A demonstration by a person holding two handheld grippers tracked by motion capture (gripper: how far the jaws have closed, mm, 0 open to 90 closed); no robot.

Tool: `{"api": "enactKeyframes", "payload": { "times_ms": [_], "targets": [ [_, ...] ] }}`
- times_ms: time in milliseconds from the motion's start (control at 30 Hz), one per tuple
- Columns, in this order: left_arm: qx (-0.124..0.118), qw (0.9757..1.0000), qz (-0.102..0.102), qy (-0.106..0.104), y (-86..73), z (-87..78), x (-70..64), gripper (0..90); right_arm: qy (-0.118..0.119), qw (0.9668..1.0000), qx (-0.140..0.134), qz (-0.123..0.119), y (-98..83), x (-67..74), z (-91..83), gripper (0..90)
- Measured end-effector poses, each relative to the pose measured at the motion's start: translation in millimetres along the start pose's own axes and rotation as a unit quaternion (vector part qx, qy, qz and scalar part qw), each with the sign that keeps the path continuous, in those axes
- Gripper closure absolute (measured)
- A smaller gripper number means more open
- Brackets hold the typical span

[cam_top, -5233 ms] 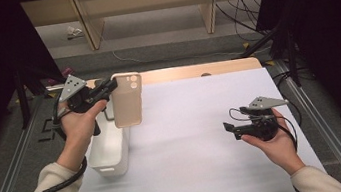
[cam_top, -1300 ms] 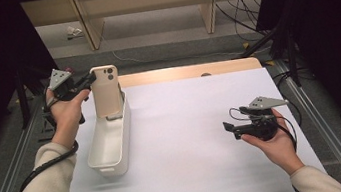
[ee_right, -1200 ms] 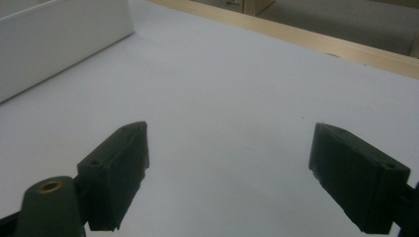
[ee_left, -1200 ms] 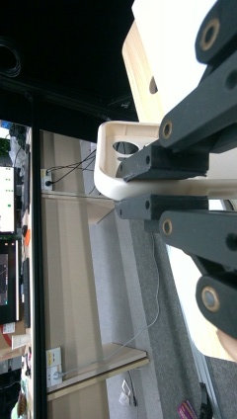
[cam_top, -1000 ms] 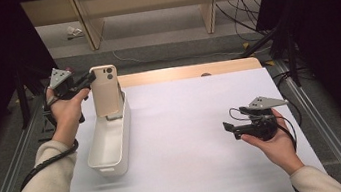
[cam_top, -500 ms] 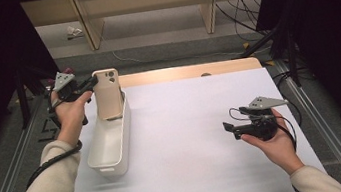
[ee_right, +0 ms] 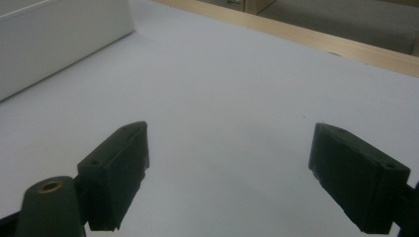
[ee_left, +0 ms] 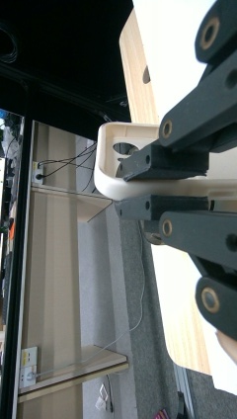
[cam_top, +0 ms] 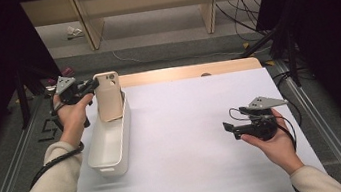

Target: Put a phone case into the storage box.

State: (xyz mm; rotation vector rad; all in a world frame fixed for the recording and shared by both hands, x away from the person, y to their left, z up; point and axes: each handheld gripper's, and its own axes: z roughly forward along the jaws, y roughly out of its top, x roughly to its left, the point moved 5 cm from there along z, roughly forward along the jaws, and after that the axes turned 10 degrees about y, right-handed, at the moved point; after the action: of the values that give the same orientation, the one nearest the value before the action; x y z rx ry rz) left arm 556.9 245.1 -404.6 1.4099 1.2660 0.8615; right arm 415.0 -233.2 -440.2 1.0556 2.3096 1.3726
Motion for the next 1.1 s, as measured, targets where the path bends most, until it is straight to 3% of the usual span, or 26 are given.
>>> {"api": "enactKeyframes", "payload": {
  "times_ms": [567, 933, 1100],
  "targets": [
    [0.006, 1.0, 0.001, 0.0, -7.8, 4.7, 2.1, 81.3, 0.0, 1.0, 0.001, 0.0, -0.1, -0.4, 0.2, 16.4],
    [0.021, 0.9995, 0.023, 0.007, -11.9, 7.8, 1.4, 80.7, -0.001, 1.0, 0.0, -0.001, -0.2, -0.4, 0.4, 16.4],
    [0.036, 0.9982, 0.045, 0.013, -16.6, 9.2, 3.3, 79.4, 0.0, 1.0, 0.001, -0.002, -0.2, -0.2, 0.6, 16.4]
  ]
}}
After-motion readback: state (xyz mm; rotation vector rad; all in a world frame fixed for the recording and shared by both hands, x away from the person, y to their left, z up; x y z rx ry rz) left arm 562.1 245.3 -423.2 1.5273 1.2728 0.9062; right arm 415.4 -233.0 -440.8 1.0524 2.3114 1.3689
